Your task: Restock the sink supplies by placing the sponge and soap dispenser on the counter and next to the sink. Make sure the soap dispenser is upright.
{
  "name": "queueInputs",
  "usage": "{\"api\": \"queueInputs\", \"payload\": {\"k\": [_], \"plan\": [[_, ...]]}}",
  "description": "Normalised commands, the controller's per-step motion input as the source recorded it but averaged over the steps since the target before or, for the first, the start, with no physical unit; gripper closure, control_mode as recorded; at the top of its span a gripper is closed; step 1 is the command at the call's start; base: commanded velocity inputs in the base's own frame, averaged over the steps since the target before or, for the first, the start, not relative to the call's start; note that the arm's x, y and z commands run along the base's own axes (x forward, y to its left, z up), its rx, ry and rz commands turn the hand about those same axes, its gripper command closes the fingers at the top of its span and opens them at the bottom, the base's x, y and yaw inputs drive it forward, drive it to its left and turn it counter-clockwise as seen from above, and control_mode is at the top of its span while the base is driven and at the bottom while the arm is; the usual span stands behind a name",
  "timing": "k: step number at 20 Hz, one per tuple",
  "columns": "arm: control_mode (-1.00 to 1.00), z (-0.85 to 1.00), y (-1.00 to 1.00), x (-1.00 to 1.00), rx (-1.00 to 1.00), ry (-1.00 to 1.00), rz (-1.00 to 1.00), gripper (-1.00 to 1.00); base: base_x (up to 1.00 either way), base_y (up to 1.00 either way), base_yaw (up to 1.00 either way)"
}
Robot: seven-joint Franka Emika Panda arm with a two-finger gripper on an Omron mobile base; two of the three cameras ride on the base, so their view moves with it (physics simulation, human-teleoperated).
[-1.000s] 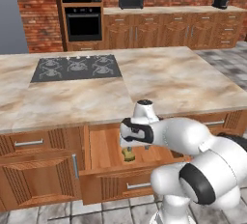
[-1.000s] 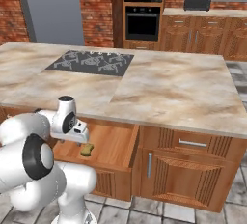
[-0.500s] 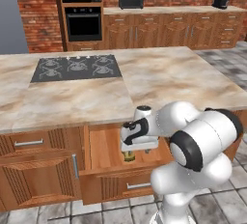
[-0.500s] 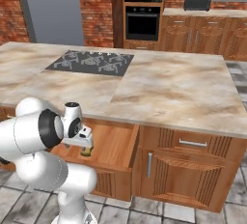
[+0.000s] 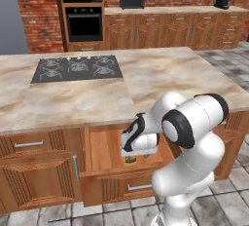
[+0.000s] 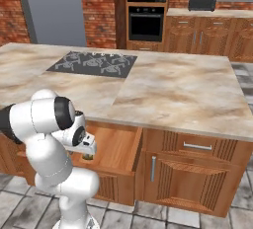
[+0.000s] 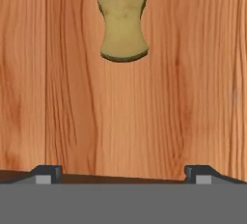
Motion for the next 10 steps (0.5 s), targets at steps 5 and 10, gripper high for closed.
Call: {"api": "queueInputs", "payload": {"k": [5, 10], "plan": [[-1.0, -0.22, 0.0, 0.26, 0.0, 0.0, 0.0, -1.0, 0.0, 0.0, 0.0], [-1.0, -0.12, 0.0, 0.31, 0.0, 0.0, 0.0, -1.0, 0.0, 0.0, 0.0]]}}
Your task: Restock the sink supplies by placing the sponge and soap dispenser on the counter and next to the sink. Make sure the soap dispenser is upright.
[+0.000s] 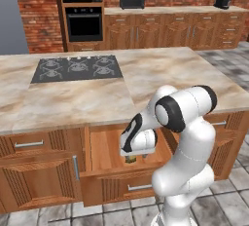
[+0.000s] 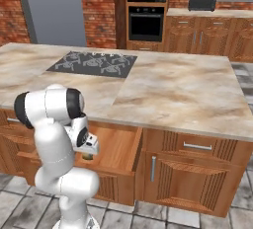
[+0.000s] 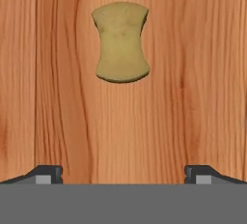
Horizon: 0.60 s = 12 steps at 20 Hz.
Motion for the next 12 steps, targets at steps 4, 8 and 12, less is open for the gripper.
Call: {"api": "queueInputs", "payload": {"k": [4, 8, 12], "plan": [[-1.0, -0.15, 0.0, 0.36, 0.0, 0.0, 0.0, -1.0, 0.0, 0.0, 0.0], [-1.0, -0.39, 0.0, 0.33, 0.0, 0.0, 0.0, -1.0, 0.0, 0.0, 0.0], [-1.0, -0.43, 0.0, 0.29, 0.0, 0.0, 0.0, -1.0, 0.0, 0.0, 0.0]]}}
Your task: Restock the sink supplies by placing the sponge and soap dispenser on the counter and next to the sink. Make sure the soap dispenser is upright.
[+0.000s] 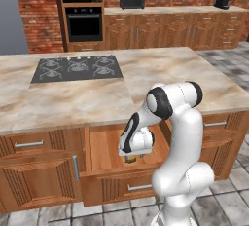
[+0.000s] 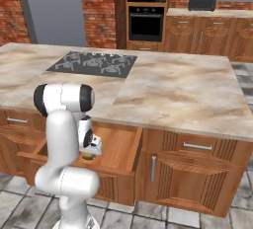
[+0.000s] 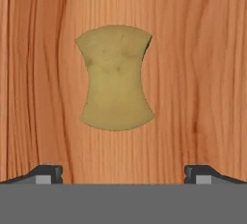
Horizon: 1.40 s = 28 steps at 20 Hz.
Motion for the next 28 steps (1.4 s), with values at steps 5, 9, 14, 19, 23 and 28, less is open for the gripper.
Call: {"api": "queueInputs", "payload": {"k": [5, 9, 14, 19, 23, 28], "plan": [[-1.0, -0.21, 0.0, 0.36, 0.0, 0.0, 0.0, -1.0, 0.0, 0.0, 0.0], [-1.0, -0.07, 0.01, 0.35, 0.0, 0.0, 0.0, -1.0, 0.0, 0.0, 0.0], [-1.0, -0.12, 0.1, 0.32, -0.01, 0.0, 0.0, -1.0, 0.0, 0.0, 0.0], [-1.0, -0.24, 0.06, 0.18, -0.02, 0.0, 0.0, -1.0, 0.0, 0.0, 0.0], [-1.0, -0.34, 0.04, 0.08, -0.02, 0.0, 0.0, -1.0, 0.0, 0.0, 0.0], [-1.0, -0.38, 0.0, -0.01, 0.0, 0.0, 0.0, 1.0, 0.0, 0.0, 0.0]]}}
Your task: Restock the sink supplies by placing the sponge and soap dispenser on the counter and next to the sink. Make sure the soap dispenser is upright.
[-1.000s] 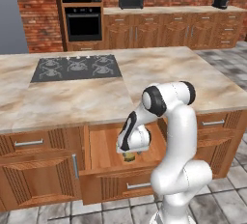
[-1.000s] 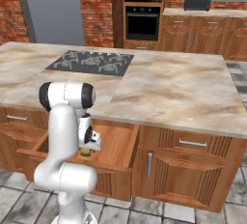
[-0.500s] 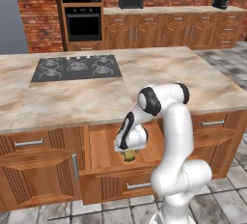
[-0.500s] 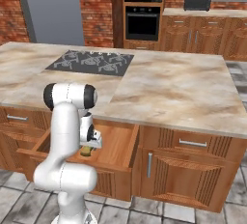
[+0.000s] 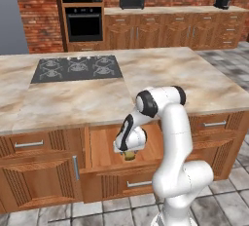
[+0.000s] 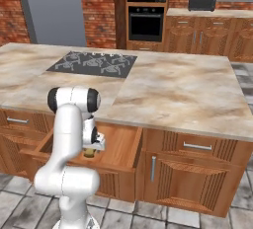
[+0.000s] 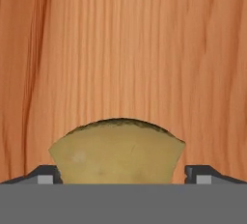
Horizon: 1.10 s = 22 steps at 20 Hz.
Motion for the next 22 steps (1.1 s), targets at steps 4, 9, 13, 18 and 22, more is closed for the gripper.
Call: {"api": "queueInputs", "payload": {"k": [4, 9, 13, 18, 22], "plan": [[-1.0, -0.15, 0.0, -0.04, 0.0, 0.0, 0.0, 1.0, 0.0, 0.0, 0.0], [-1.0, 0.0, 0.0, -0.14, 0.0, -0.01, 0.0, 1.0, 0.0, 0.0, 0.0], [-1.0, 0.41, 0.0, -0.13, 0.01, -0.01, -0.04, 1.0, 0.0, 0.0, 0.0], [-1.0, 0.97, -0.1, -0.27, 0.03, -0.01, -0.11, 1.0, 0.0, 0.0, 0.0], [-1.0, 1.0, -0.24, -0.32, 0.04, 0.0, -0.16, 1.0, 0.0, 0.0, 0.0]]}}
